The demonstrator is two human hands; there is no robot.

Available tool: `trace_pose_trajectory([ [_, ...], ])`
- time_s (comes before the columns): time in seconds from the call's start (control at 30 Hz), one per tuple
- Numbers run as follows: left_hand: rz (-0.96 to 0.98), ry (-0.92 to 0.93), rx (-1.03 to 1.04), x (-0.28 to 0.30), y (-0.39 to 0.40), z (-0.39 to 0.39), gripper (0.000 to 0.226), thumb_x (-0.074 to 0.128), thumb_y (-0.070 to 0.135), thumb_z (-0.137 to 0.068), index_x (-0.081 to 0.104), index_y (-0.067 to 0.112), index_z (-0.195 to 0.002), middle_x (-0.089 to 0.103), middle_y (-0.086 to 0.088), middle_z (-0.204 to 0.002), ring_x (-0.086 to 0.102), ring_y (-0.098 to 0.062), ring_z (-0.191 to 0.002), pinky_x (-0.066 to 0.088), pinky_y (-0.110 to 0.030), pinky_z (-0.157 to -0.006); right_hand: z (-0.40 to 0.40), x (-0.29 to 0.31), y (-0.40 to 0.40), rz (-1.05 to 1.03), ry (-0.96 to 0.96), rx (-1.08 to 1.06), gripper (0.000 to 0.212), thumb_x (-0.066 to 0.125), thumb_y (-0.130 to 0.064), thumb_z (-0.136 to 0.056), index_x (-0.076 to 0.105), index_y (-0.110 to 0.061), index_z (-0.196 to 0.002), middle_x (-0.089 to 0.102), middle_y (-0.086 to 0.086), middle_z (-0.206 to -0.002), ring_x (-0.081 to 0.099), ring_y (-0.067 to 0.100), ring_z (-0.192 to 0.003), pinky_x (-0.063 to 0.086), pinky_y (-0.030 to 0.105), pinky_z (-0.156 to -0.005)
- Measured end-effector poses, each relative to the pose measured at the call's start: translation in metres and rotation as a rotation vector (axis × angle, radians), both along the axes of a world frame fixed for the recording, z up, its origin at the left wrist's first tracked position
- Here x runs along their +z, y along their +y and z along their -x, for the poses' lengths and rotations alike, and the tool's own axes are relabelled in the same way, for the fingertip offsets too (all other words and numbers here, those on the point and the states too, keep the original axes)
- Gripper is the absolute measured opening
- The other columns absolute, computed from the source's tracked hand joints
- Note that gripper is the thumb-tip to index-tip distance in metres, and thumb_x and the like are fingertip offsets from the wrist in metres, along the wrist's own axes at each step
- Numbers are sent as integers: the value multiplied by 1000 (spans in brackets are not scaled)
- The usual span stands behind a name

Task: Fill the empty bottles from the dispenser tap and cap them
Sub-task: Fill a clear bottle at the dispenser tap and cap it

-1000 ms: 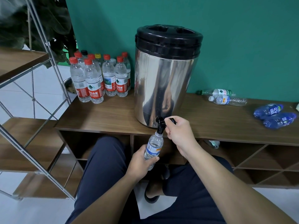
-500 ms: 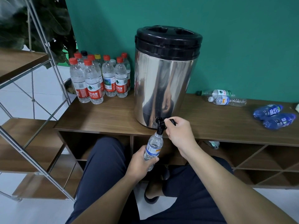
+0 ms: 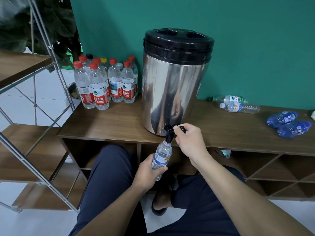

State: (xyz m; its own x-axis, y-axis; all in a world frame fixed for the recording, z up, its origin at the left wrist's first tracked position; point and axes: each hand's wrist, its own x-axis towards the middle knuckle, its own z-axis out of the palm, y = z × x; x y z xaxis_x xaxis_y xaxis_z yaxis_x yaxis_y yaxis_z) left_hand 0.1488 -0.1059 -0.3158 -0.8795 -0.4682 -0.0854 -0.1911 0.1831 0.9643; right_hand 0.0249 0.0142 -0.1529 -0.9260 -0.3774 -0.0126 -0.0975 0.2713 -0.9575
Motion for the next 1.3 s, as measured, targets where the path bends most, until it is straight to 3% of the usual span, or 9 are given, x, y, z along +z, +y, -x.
trace_pose_trajectory([
  [0.53,16,1,-5,1,0,0,41,92,34,-91,69,37,-125,80,18,-115,76,-3,-107,63,-40,-101,-3,5,-1,4,23,10,18,67,-22,-107,76,-14,-93,65,1,-60,52,15,-54,45,36,-62],
  [0.73,5,9,-7,2,1,0,39,92,31,-92,70,35,-124,80,17,-114,76,-3,-106,63,-40,-102,-6,11,1,-63,268,53,15,66,-18,-106,73,-20,-93,72,4,-62,65,14,-59,56,35,-71],
  [0.83,3,11,-3,3,2,0,39,92,31,-91,70,36,-124,80,17,-113,76,-4,-106,63,-40,-101,-10,14,-2,-157,467,103,14,72,-26,-105,70,-21,-92,70,-2,-60,68,14,-62,58,35,-81],
  [1.0,-7,18,-2,1,1,1,39,93,28,-91,71,35,-123,81,15,-113,77,-5,-105,63,-40,-101,-8,17,14,-15,333,188,30,68,-43,-109,74,-23,-88,73,1,-67,64,9,-63,53,32,-75],
  [1.1,-6,9,7,0,1,1,38,93,28,-90,71,33,-121,81,15,-112,77,-5,-104,63,-38,-100,11,7,28,-82,443,91,41,63,-45,-112,71,-22,-79,69,-2,-70,65,12,-68,55,38,-76],
  [1.2,-8,5,6,-1,0,1,38,93,28,-90,71,34,-121,81,15,-112,77,-4,-104,63,-37,-99,45,-18,40,-363,599,11,18,74,-39,-105,79,-23,-111,66,-8,-92,63,14,-79,56,38,-80],
  [1.3,-24,-2,-1,-1,0,1,40,93,29,-90,70,34,-122,81,15,-113,77,-5,-105,64,-38,-100,65,-34,51,-635,544,61,48,75,-40,-106,68,-19,-148,56,2,-128,66,25,-101,51,34,-88],
])
